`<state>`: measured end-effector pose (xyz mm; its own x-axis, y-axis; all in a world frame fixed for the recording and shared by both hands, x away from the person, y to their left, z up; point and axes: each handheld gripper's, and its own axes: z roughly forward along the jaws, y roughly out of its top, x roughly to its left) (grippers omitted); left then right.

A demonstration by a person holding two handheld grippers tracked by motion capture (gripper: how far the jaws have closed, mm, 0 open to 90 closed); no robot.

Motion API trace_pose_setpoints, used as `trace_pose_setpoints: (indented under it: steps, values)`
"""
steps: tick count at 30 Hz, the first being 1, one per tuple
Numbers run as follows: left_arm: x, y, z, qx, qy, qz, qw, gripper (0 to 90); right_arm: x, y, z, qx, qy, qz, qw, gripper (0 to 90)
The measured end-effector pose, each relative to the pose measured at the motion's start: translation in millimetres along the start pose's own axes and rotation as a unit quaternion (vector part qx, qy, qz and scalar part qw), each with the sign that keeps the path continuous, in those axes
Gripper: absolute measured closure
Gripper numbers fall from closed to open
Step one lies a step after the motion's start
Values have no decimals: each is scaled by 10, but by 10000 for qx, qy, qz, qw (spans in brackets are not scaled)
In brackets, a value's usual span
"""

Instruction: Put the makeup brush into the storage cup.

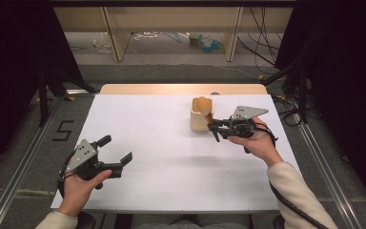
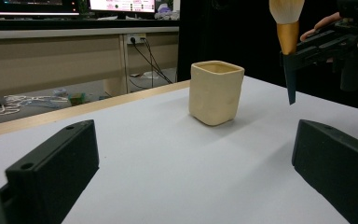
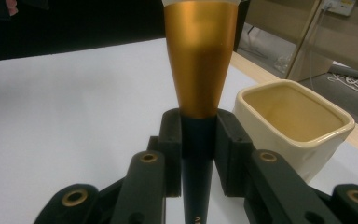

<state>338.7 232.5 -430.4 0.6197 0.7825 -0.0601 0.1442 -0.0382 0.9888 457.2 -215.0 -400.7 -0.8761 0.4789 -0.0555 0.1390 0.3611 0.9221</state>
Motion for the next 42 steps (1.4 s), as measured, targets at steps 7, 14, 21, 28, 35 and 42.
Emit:
trace_pose_setpoints:
  steps: [7, 14, 21, 28, 35, 42]
  values:
    - [0, 1, 0, 1, -2, 10, 10000, 0, -1, 15, -11, -108, -94, 43, 9999, 750]
    - [-2, 1, 0, -4, -2, 13, 10000, 0, -9, 23, -18, -185, -125, 59, 9997, 750]
    - [-1, 1, 0, -3, 1, 16, 10000, 0, -18, 34, -16, -257, -146, 88, 9995, 749]
    - [-1, 1, 0, 0, 2, 17, 10000, 0, -23, 61, -19, -308, -239, 133, 9992, 750]
    - [-2, 1, -1, 2, 9, 26, 10000, 0, -27, 88, -11, -410, -330, 186, 9984, 750]
    - [0, 1, -1, 3, 7, 18, 10000, 0, -33, 102, 2, -490, -387, 232, 9978, 750]
